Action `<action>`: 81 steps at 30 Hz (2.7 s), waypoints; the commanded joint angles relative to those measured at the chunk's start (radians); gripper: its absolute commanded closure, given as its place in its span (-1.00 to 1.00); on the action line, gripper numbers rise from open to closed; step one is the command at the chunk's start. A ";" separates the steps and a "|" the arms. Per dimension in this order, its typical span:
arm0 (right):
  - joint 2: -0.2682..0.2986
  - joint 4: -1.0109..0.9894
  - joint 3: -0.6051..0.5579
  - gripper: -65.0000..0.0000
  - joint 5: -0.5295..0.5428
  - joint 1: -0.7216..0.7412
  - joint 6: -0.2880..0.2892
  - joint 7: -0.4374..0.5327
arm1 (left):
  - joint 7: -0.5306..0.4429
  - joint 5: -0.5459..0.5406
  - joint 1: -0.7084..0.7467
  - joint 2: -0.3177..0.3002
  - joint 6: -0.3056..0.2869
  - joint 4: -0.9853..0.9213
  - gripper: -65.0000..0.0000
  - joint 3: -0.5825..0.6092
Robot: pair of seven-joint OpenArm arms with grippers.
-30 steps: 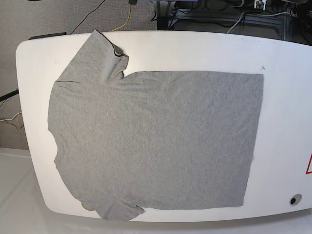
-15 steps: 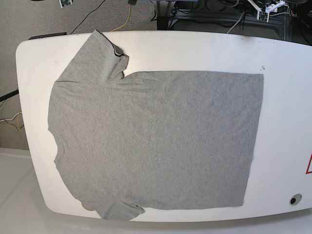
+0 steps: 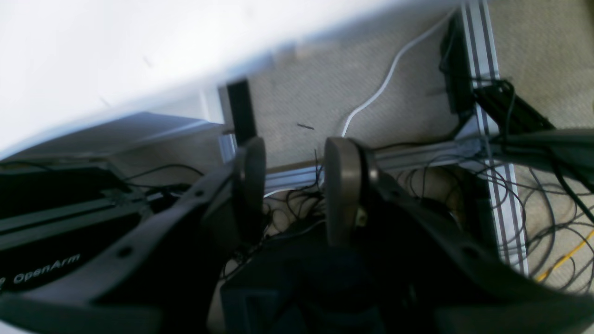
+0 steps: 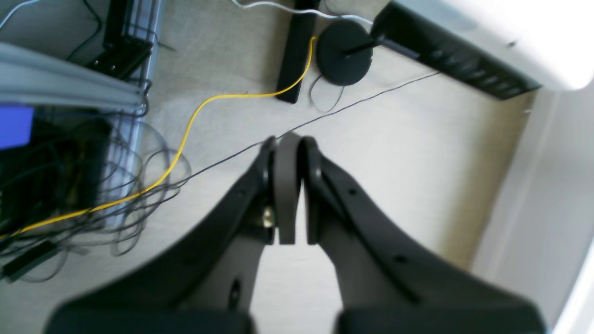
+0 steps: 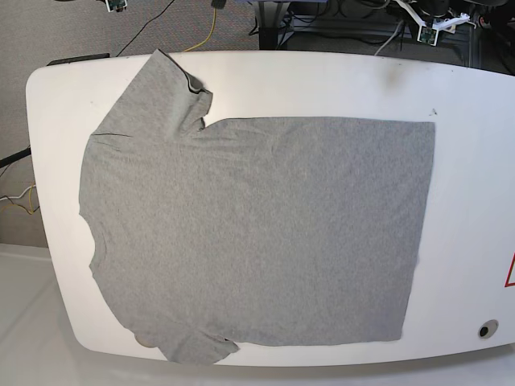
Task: Fold the T-shirt properly
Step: 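Lower both open grippers toward the shoulder corners of the grey T-shirt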
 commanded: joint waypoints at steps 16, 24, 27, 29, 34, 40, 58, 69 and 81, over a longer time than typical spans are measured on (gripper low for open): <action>-0.036 0.192 0.187 0.68 0.172 0.111 0.056 -0.011 | -0.032 -0.027 -0.012 -0.163 0.001 0.229 0.23 -0.021; -0.025 0.227 0.151 0.79 0.170 0.145 0.032 -0.028 | -0.037 -0.043 -0.038 -0.197 0.002 0.282 0.22 -0.051; -0.024 0.234 0.149 0.81 0.165 0.154 0.027 -0.028 | -0.027 -0.050 -0.047 -0.186 0.001 0.298 0.22 -0.077; -0.016 0.241 0.152 0.81 0.195 0.196 0.046 -0.027 | 0.007 -0.034 -0.063 -0.173 0.009 0.327 0.20 -0.114; -0.015 0.242 0.152 0.81 0.279 0.245 0.093 -0.068 | 0.050 -0.031 -0.093 -0.160 0.011 0.349 0.18 -0.153; -0.019 0.240 0.175 0.81 0.467 0.350 0.185 -0.204 | 0.031 -0.035 -0.103 -0.143 -0.069 0.357 0.14 -0.214; -0.075 0.239 0.246 0.30 0.564 0.468 0.147 -0.391 | 0.021 -0.115 -0.182 -0.097 -0.124 0.360 0.11 -0.230; -0.119 0.210 0.275 0.31 0.511 0.481 0.173 -0.447 | 0.142 -0.277 -0.365 -0.060 -0.157 0.258 0.13 -0.235; -0.059 0.147 0.201 0.14 0.296 0.497 0.173 -0.389 | 0.184 -0.266 -0.418 -0.055 -0.156 0.220 0.14 -0.230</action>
